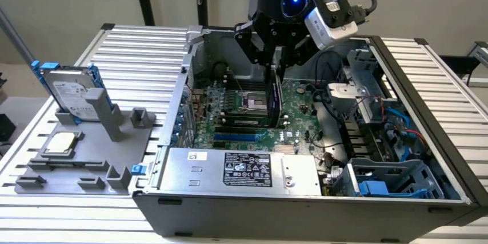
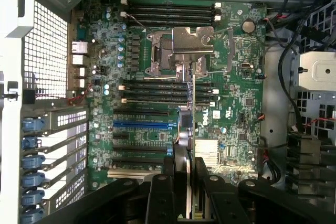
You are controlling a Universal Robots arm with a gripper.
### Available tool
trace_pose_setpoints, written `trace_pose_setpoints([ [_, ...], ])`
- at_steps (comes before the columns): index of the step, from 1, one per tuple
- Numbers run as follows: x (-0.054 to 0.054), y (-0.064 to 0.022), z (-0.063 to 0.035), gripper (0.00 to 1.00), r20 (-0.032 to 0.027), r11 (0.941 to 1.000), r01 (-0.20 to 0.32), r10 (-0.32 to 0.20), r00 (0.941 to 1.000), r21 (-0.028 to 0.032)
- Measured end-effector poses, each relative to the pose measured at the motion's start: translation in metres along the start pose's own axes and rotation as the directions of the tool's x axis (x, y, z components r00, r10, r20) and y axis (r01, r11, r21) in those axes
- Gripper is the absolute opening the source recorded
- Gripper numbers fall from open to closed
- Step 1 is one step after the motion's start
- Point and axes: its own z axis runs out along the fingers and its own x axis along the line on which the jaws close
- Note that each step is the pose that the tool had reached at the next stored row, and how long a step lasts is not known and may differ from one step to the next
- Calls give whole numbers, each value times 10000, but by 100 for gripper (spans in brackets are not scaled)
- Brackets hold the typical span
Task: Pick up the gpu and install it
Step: 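Insert the gpu into the slot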
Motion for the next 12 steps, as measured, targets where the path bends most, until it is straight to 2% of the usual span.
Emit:
trace_pose_setpoints([
  [3,1,0,0,26,-18,9989,460,-460,9989,-4],
  [6,1,0,2,26,-39,9949,1005,-1005,9949,-10],
  [9,1,0,5,26,-60,9880,1544,-1544,9880,-18],
  [12,1,0,8,26,-75,9782,2074,-2074,9782,-25],
])
